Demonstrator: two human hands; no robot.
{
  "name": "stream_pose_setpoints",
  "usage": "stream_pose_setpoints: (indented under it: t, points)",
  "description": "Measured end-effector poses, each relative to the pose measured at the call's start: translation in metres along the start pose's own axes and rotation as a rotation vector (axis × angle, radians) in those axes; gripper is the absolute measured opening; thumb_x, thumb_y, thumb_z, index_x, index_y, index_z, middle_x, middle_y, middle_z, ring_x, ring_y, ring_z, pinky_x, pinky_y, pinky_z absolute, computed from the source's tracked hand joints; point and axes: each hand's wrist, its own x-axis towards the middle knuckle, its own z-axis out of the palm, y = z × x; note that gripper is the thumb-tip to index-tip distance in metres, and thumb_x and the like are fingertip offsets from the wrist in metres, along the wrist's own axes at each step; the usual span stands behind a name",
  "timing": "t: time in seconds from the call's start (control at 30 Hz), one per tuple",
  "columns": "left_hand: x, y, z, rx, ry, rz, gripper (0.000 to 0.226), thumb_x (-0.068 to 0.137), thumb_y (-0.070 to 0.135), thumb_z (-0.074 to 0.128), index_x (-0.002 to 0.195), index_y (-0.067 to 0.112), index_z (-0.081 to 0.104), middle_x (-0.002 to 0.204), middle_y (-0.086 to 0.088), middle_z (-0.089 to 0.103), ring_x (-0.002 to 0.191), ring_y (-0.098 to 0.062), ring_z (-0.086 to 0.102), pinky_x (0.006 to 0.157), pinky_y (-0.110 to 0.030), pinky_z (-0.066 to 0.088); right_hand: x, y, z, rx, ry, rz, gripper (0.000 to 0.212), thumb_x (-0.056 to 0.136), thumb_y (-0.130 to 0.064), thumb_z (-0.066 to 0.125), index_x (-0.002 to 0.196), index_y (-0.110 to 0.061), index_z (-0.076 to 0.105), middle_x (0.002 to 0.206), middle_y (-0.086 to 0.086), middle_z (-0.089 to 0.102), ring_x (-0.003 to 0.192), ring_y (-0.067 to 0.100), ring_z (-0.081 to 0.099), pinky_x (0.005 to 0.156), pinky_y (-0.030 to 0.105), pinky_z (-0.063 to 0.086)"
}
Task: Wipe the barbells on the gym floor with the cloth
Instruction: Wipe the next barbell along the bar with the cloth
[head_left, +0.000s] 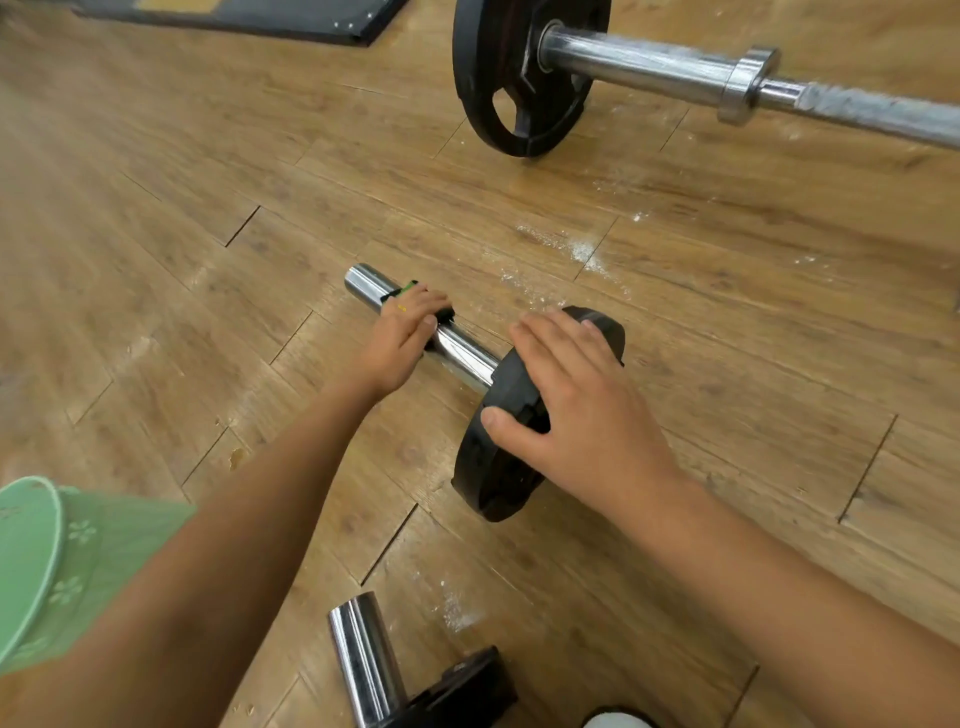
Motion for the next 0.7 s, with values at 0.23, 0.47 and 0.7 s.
stream_pose_setpoints:
  t: [0.23, 0.47, 0.7]
  points:
    - [0.000, 0.015, 0.016, -0.005, -0.038, 0.053, 0.042, 0.107, 0.027, 0.037, 0.141, 0.012, 0.057, 0.149, -0.001, 0.052, 0.149, -0.016, 0.025, 0.124, -0.042, 0.012, 0.011, 0.015, -0.018, 0.042, -0.074, 0.069, 0.080, 0.097, -0.060, 0.043, 0.161, -0.019, 0.016, 0.168, -0.006, 0.011, 0.154, 0.009, -0.004, 0.118, 0.024, -0.014]
    - [0.025, 0.021, 0.027, -0.019, 0.056, -0.043, 0.044, 0.103, 0.027, 0.037, 0.132, 0.008, 0.064, 0.140, -0.005, 0.060, 0.145, -0.027, 0.036, 0.121, -0.056, 0.019, 0.014, -0.012, -0.011, -0.019, 0.111, 0.057, 0.059, 0.098, -0.027, 0.036, 0.153, -0.005, 0.035, 0.163, 0.010, 0.028, 0.155, 0.023, 0.010, 0.126, 0.040, 0.000]
    - [0.032, 0.020, 0.023, -0.081, 0.031, 0.079, 0.044, 0.105, 0.026, 0.037, 0.140, 0.008, 0.057, 0.146, -0.003, 0.053, 0.147, -0.016, 0.028, 0.123, -0.052, 0.016, 0.007, 0.002, 0.001, -0.268, -0.033, -0.116, 0.068, 0.101, -0.045, 0.039, 0.155, -0.005, 0.032, 0.164, 0.010, 0.025, 0.154, 0.022, 0.013, 0.125, 0.040, 0.004]
